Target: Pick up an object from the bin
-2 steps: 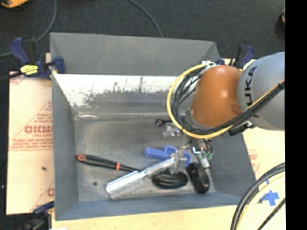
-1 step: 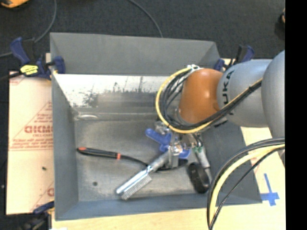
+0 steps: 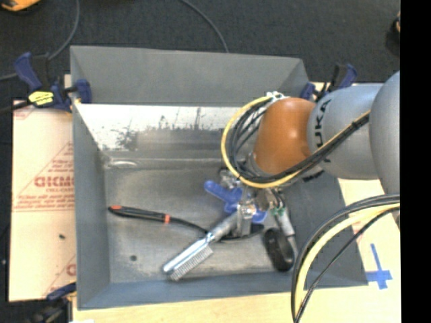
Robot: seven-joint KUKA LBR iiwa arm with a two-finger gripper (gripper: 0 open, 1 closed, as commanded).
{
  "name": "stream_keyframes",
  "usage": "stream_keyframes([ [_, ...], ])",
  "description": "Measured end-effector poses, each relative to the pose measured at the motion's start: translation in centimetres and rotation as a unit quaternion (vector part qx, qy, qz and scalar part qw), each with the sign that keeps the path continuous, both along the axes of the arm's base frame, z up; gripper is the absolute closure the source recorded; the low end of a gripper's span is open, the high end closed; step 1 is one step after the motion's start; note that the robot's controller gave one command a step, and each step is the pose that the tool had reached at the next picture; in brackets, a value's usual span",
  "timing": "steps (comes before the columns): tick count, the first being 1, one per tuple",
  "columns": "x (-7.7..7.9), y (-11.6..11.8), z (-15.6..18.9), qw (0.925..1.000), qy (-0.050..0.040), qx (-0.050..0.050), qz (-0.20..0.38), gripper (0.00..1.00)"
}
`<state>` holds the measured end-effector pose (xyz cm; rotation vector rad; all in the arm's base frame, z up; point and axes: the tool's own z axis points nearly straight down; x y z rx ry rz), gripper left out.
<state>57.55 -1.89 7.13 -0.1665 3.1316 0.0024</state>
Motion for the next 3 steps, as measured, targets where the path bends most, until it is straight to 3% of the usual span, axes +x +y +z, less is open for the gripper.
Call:
stream_keyframes([
  [1,0.56,0.29,-0.15,0.9997,0.0014,-0.001,0.024,0.00],
  [2,0.20,0.07,0.07,1.0000,-0.0007,0.001,0.006,0.00],
  [3,0.65,0.24,-0.09,0.9997,-0.0003,0.000,0.024,1.00],
])
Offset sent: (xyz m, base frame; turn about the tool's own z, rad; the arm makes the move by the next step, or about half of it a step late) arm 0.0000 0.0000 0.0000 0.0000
